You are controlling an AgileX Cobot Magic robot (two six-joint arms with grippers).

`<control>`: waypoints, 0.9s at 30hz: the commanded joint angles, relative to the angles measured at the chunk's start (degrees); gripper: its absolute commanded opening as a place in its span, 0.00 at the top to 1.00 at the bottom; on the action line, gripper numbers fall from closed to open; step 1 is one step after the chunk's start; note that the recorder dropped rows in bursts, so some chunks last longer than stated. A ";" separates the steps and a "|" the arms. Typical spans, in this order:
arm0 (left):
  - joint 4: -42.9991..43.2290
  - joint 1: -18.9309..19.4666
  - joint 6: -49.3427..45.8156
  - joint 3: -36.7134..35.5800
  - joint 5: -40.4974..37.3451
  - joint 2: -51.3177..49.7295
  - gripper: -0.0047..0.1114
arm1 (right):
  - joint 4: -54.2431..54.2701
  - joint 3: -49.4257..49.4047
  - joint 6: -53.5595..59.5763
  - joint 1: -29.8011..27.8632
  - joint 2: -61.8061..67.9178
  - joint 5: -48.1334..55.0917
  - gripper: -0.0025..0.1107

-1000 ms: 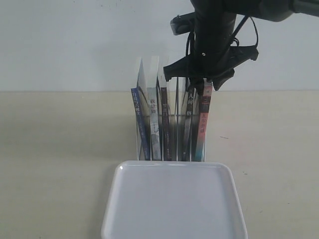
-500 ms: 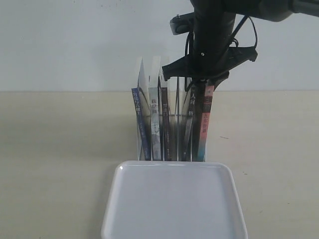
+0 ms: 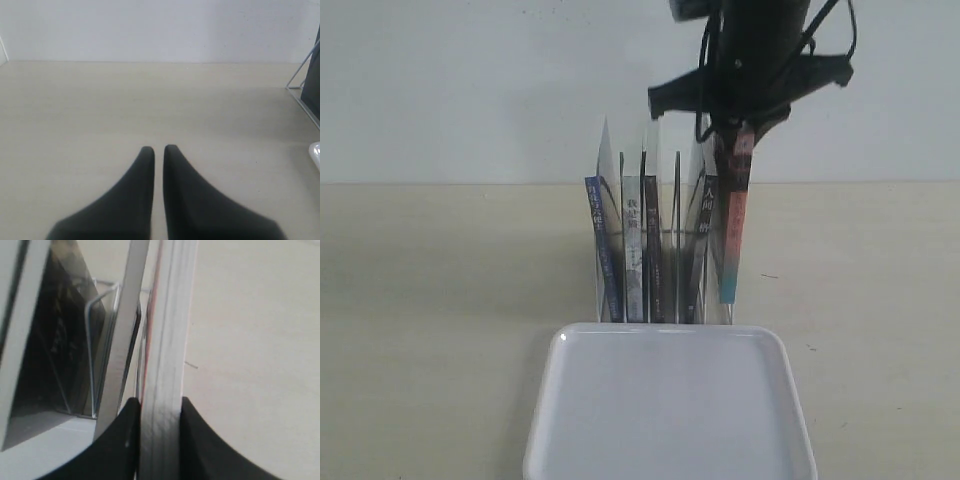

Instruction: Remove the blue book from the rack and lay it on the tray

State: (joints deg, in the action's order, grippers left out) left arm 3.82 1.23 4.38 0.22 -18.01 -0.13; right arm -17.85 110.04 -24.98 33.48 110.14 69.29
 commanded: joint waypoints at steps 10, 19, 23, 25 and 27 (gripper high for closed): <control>0.17 -0.46 -0.12 -0.22 0.45 0.13 0.91 | -2.90 2.65 0.09 -0.38 -3.43 -1.00 0.98; 0.17 -0.46 -0.12 -0.22 0.45 0.13 0.91 | -2.29 2.65 0.09 -0.38 -3.44 -2.42 0.98; 0.17 -0.46 -0.12 -0.22 0.45 0.13 0.91 | -1.78 2.65 0.45 -0.38 -3.44 -3.97 0.98; 0.17 -0.46 -0.12 -0.22 0.45 0.13 0.91 | -1.90 2.65 0.45 -0.38 -3.32 -5.55 0.98; 0.17 -0.46 -0.12 -0.22 0.45 0.13 0.91 | -1.90 2.65 0.45 -0.38 -2.76 -6.88 0.98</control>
State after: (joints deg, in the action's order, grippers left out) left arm 3.82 1.23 4.38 0.22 -18.01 -0.13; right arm -18.65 112.32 -24.68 33.44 107.52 66.71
